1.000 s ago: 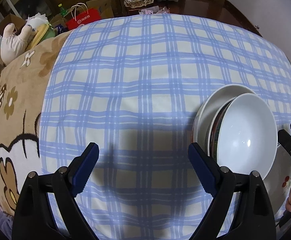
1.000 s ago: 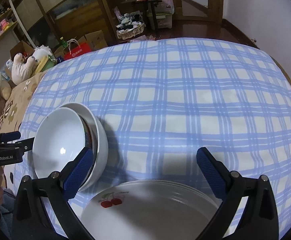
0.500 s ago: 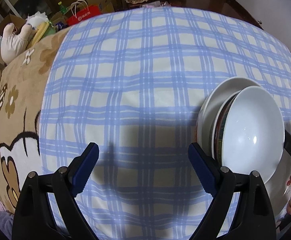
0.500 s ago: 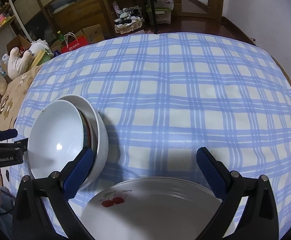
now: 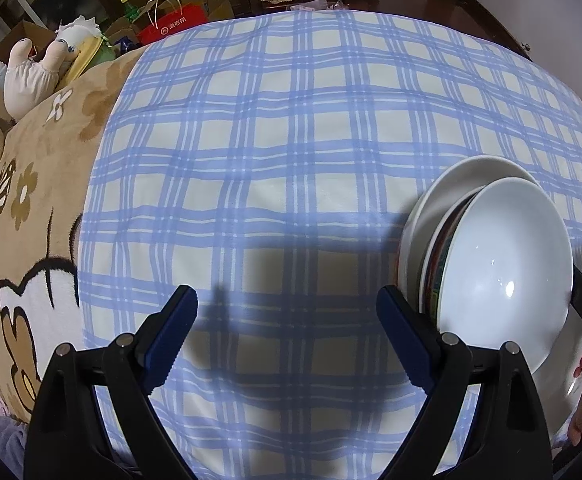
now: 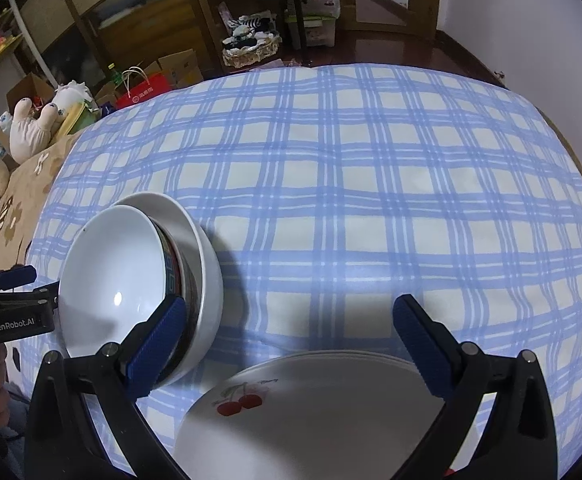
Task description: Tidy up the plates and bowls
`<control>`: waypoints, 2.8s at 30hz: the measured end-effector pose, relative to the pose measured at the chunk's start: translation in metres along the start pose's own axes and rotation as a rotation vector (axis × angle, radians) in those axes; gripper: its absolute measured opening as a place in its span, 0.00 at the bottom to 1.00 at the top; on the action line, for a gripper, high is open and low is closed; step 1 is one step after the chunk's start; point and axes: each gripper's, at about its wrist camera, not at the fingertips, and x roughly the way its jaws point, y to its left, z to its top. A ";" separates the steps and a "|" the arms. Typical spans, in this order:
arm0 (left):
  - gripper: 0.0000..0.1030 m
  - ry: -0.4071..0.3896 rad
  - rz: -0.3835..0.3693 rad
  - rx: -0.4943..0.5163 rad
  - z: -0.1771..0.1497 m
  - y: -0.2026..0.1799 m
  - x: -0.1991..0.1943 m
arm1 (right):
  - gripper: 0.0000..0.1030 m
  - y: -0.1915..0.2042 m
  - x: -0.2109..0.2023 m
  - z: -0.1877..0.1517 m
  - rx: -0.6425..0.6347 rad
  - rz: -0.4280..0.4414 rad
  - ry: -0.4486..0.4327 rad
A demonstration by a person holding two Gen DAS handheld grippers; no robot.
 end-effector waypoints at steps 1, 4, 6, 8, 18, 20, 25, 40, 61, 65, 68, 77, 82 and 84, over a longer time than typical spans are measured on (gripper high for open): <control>0.87 0.000 -0.001 -0.001 0.000 0.000 0.000 | 1.00 0.000 0.000 0.000 0.005 -0.002 0.000; 0.87 0.001 0.000 0.001 0.001 0.000 0.000 | 1.00 0.000 -0.001 -0.002 0.016 -0.002 -0.002; 0.87 0.003 -0.005 0.002 0.000 0.000 -0.001 | 1.00 0.002 -0.002 -0.002 -0.015 -0.020 -0.014; 0.87 0.002 -0.005 0.002 0.001 0.000 -0.001 | 1.00 0.007 -0.004 -0.004 -0.060 -0.050 -0.045; 0.87 0.001 -0.008 -0.002 0.002 0.001 0.001 | 1.00 0.004 -0.004 -0.005 -0.010 -0.081 -0.067; 0.88 -0.004 -0.008 -0.004 0.003 0.001 0.001 | 0.99 0.004 -0.003 -0.004 -0.010 -0.070 -0.061; 0.88 -0.006 -0.006 0.002 0.004 0.002 0.003 | 0.89 0.000 -0.001 -0.005 0.026 -0.012 -0.030; 0.87 -0.023 -0.027 0.013 0.010 0.003 0.005 | 0.72 0.001 0.002 -0.009 0.091 0.061 0.020; 0.68 -0.006 -0.075 -0.014 0.009 0.004 0.008 | 0.61 0.005 0.008 -0.004 0.058 0.122 0.049; 0.59 -0.012 -0.082 0.004 0.008 0.000 0.005 | 0.61 0.007 0.011 -0.003 0.045 0.130 0.054; 0.51 -0.001 -0.115 -0.007 0.007 0.001 0.005 | 0.60 0.008 0.012 -0.004 0.034 0.128 0.052; 0.39 0.009 -0.210 -0.042 0.011 0.002 0.006 | 0.47 0.010 0.017 -0.003 0.064 0.164 0.086; 0.39 0.013 -0.238 -0.058 0.013 0.004 0.008 | 0.45 0.008 0.020 0.000 0.098 0.180 0.130; 0.39 0.019 -0.252 -0.068 0.017 0.008 0.011 | 0.45 0.009 0.020 0.000 0.091 0.171 0.139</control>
